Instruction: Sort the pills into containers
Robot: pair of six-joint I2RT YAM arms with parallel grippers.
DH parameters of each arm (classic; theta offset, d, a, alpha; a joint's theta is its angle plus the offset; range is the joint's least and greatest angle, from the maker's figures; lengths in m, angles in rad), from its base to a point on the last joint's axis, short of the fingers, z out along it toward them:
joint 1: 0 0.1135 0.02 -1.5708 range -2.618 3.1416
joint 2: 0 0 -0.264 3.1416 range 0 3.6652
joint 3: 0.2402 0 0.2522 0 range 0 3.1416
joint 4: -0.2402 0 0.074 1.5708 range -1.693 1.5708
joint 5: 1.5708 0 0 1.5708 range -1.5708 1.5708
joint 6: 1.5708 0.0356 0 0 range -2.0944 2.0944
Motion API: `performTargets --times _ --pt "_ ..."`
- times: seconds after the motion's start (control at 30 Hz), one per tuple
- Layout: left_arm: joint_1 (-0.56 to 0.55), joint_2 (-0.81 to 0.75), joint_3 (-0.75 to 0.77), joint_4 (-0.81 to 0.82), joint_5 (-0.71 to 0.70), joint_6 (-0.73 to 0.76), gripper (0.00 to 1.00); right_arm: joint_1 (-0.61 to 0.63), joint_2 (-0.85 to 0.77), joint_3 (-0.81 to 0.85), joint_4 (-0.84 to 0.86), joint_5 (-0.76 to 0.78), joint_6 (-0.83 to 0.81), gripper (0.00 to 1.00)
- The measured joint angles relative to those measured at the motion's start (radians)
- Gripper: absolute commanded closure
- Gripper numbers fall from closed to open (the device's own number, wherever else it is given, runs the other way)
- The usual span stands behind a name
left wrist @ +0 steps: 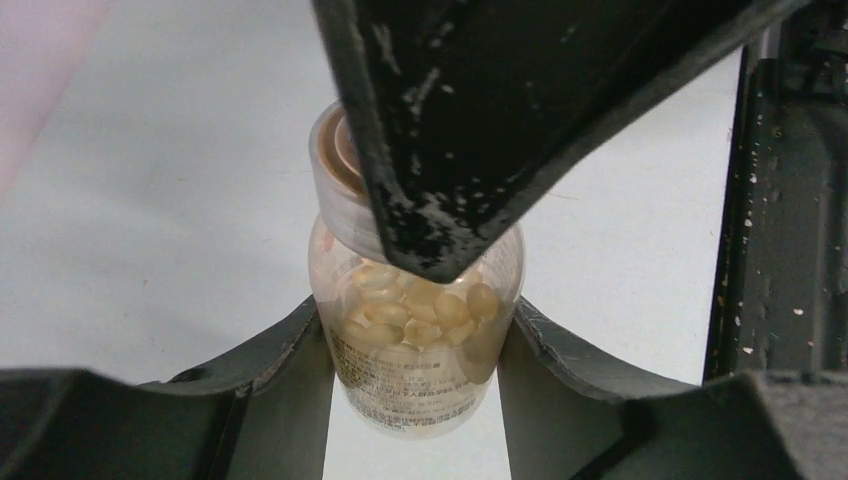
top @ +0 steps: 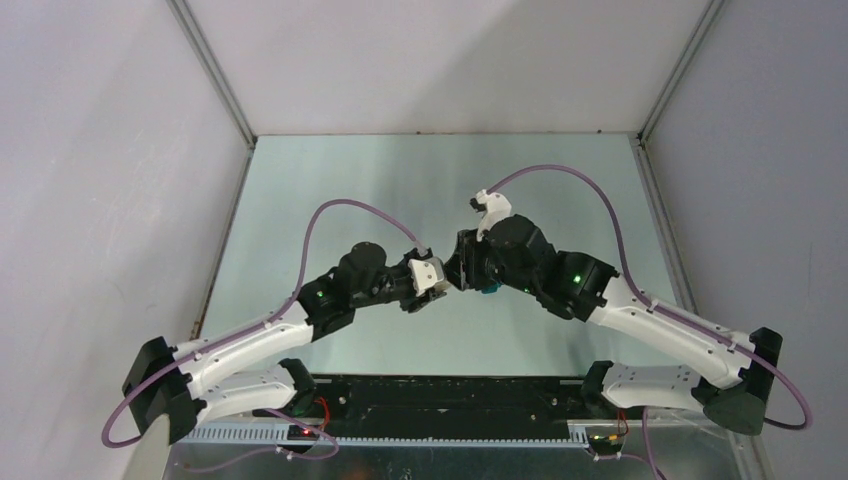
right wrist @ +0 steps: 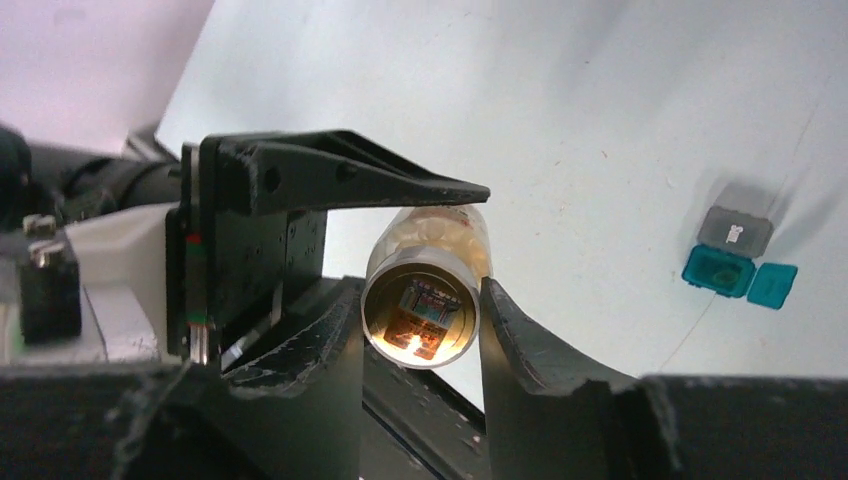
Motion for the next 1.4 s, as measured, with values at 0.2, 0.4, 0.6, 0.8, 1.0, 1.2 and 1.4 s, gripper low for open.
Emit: performTargets --times 0.2,0.4,0.6,0.8,1.0,1.2,1.4 --pt "-0.003 -0.008 0.0 0.039 -0.034 0.002 1.0 0.029 0.0 0.002 0.016 0.167 0.162 0.27" --pt "-0.008 -0.033 0.0 0.079 -0.04 0.002 0.99 0.027 -0.001 -0.003 0.04 0.185 0.166 0.19" --pt "-0.01 -0.043 -0.004 0.1 -0.04 0.001 0.91 0.027 -0.006 -0.037 0.083 0.119 0.142 0.25" --pt "-0.01 -0.056 -0.013 0.114 -0.043 0.0 0.75 0.029 0.023 -0.04 0.124 0.063 0.134 0.6" --pt "-0.01 -0.088 -0.057 0.145 -0.073 -0.019 0.06 0.027 0.038 -0.044 0.139 0.054 0.137 0.69" --pt "-0.011 -0.142 -0.09 0.242 -0.16 -0.051 0.01 -0.068 0.02 -0.051 0.097 0.142 0.133 0.68" --pt "-0.013 -0.181 -0.163 0.377 -0.378 -0.142 0.01 -0.348 -0.087 -0.143 0.041 0.2 0.107 0.67"
